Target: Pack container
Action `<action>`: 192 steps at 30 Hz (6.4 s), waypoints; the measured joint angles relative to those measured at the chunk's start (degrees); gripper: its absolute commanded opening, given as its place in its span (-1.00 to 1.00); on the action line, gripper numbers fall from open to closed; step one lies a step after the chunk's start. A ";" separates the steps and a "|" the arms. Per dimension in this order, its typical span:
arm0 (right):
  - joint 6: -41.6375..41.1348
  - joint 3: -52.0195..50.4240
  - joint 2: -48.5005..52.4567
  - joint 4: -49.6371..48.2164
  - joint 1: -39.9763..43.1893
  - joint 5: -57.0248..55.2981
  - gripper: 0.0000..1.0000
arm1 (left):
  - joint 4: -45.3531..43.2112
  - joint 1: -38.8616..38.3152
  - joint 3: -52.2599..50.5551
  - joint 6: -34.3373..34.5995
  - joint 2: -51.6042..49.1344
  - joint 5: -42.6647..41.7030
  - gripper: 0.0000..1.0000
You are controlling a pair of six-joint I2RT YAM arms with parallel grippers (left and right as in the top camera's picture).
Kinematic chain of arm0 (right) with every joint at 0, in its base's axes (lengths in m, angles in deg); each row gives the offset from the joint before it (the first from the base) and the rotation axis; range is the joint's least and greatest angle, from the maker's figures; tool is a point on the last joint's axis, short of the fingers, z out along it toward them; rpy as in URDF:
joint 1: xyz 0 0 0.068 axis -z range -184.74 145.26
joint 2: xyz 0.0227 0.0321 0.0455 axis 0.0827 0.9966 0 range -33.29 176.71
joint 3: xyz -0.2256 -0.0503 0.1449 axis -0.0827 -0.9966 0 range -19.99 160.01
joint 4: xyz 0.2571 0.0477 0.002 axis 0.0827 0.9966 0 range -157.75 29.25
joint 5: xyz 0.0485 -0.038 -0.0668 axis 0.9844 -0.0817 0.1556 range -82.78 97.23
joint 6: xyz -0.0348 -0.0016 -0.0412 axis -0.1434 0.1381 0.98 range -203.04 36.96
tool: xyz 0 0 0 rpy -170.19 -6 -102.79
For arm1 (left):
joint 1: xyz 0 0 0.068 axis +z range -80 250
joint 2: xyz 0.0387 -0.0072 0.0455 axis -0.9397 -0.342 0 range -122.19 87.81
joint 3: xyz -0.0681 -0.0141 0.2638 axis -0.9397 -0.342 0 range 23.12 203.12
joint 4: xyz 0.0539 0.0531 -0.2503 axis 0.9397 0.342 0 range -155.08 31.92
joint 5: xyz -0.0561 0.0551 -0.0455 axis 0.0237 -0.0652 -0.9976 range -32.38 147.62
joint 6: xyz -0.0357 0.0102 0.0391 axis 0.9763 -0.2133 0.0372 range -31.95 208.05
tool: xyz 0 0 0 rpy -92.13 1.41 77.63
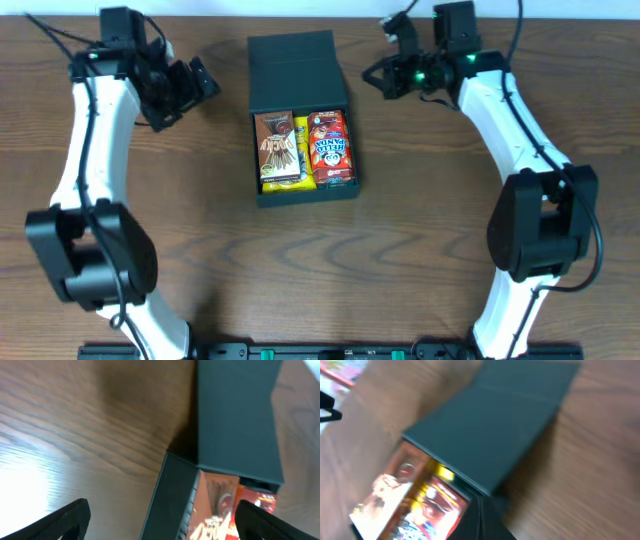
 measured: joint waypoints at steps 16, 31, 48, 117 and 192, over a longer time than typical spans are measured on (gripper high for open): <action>6.86 -1.62 8.07 23.82 -0.74 1.05 -0.97 | -14.25 -4.17 -1.22 12.92 -7.76 -6.14 0.88; 2.43 -1.60 8.04 20.94 -8.74 -4.55 -0.97 | -13.51 -1.92 -1.22 13.03 -8.55 -6.32 0.86; -13.27 -1.60 9.07 -6.56 -1.92 1.90 -0.97 | -20.79 -0.09 -1.22 18.49 -13.42 -6.54 -0.88; -70.51 -0.63 23.17 -94.86 -1.79 48.17 -0.97 | -35.45 -1.36 -1.14 12.66 -16.33 -27.78 -0.89; -10.23 4.57 -12.15 11.10 7.98 2.43 -0.97 | 2.10 -19.91 -9.92 -17.07 5.09 -1.01 -0.88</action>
